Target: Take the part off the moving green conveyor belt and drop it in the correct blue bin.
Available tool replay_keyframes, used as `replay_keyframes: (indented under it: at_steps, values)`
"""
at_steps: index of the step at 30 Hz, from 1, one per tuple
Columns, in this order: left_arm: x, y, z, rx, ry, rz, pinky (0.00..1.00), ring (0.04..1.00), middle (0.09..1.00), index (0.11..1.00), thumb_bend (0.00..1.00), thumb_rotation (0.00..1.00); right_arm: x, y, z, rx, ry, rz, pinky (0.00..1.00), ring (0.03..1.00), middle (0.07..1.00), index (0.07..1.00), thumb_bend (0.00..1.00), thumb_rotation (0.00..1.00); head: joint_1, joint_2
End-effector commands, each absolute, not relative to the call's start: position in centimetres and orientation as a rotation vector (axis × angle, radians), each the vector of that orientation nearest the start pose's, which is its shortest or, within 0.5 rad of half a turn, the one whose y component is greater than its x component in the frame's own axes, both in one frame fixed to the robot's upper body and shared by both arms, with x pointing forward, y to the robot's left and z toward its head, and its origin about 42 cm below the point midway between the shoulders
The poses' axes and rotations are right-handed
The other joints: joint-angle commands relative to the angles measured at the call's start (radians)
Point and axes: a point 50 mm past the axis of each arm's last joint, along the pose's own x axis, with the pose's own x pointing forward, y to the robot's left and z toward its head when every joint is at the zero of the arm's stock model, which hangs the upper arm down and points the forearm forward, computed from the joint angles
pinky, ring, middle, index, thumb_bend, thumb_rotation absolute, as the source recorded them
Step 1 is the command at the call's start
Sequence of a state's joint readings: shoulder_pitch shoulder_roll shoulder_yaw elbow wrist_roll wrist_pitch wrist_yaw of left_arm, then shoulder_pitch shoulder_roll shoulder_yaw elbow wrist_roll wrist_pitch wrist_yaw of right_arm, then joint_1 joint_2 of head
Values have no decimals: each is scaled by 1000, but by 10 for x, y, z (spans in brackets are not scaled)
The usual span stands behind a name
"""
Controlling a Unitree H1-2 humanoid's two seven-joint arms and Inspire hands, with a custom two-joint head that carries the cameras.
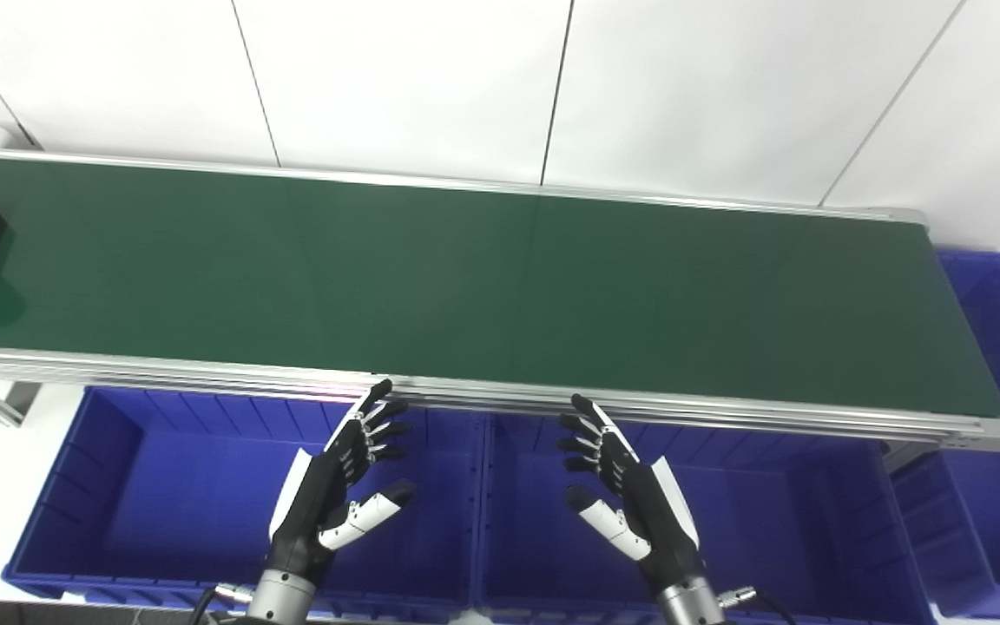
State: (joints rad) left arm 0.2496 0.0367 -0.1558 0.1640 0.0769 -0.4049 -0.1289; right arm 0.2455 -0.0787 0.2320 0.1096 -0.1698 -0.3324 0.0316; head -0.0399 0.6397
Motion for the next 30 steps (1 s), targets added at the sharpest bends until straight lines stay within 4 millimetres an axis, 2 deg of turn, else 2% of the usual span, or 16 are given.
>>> replay_keyframes:
  at_steps: [1, 15, 24, 26, 28, 30]
  values:
    - [186, 185, 30, 78, -57, -263, 717, 809, 873, 942, 822, 623, 187, -179, 37, -177, -42, 276, 737, 806, 876, 948, 768, 770, 1, -1]
    - [185, 185, 29, 81, -54, -265, 713, 807, 876, 943, 855, 654, 187, -179, 38, -182, -36, 274, 746, 806, 874, 947, 773, 704, 5, 0]
    - [186, 184, 29, 74, -56, -264, 718, 806, 872, 945, 820, 619, 187, -180, 37, -190, -40, 276, 734, 802, 874, 948, 760, 701, 9, -3]
    - [186, 184, 29, 78, -54, -264, 715, 807, 873, 944, 825, 624, 187, -181, 37, -190, -40, 275, 736, 803, 875, 949, 759, 701, 28, -7]
    - [185, 182, 28, 76, -51, -266, 714, 806, 874, 943, 827, 623, 188, -183, 36, -197, -45, 273, 738, 805, 876, 950, 755, 700, 92, -25]
    - [185, 179, 26, 75, -51, -267, 709, 802, 869, 940, 832, 611, 188, -186, 34, -203, -48, 271, 735, 805, 879, 952, 751, 706, 126, -37]
